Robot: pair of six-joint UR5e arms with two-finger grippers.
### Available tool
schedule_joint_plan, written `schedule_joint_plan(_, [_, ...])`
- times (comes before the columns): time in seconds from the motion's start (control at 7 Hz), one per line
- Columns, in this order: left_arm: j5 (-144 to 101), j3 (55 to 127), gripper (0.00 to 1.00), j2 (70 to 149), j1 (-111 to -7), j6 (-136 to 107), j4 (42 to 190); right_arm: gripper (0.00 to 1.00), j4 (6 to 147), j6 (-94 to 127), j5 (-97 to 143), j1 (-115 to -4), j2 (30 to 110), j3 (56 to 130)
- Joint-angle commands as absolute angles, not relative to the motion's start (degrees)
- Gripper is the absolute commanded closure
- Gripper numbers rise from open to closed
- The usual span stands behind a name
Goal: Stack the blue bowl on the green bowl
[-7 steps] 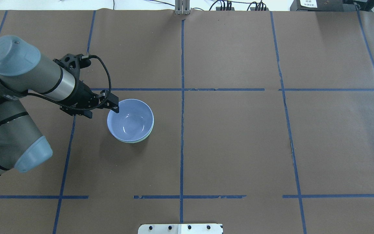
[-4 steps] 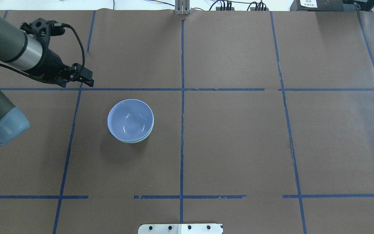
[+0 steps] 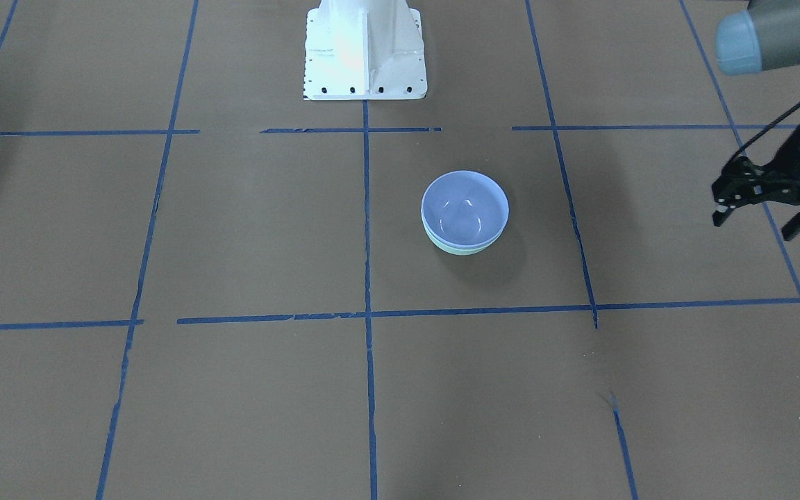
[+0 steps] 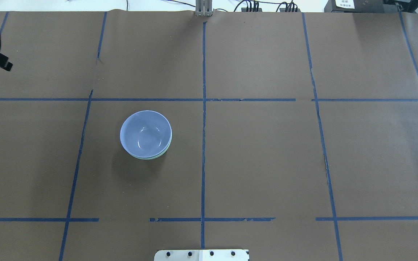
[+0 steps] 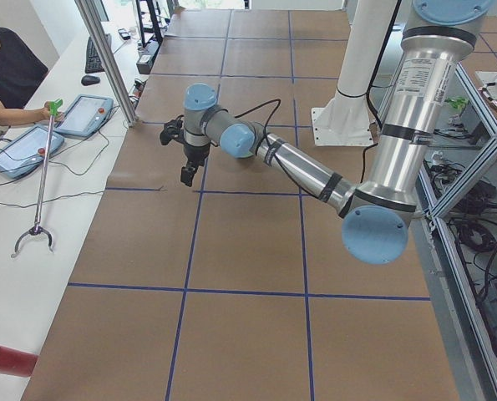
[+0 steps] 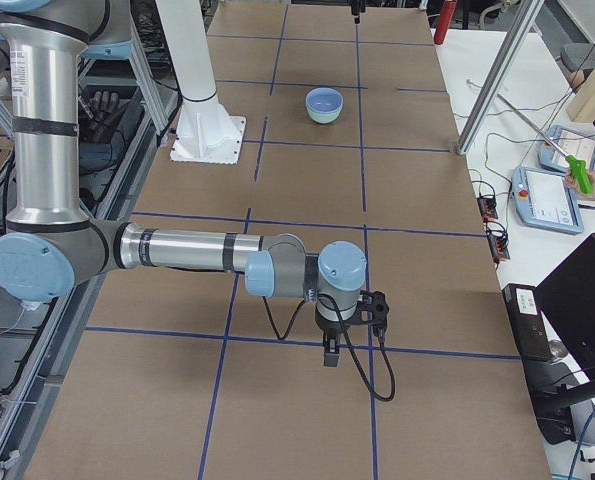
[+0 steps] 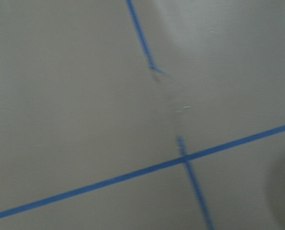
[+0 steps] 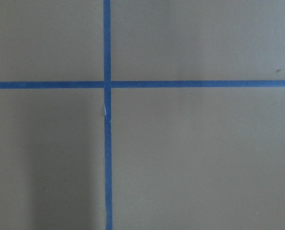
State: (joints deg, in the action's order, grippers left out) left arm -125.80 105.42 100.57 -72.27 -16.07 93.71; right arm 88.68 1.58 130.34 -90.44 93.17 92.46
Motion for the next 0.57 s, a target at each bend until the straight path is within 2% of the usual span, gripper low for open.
schedule_joint_plan(0.0, [-126.1, 100.9, 0.00, 96.1, -82.5, -12.0, 91.9, 0.00, 88.7, 1.6, 130.3, -90.4, 93.2, 92.5])
schedule_joint_plan(0.43, [-136.9, 96.3, 0.00, 87.4, -88.1, -1.0, 92.7, 0.00, 88.7, 1.7, 130.3, -90.4, 93.2, 92.5])
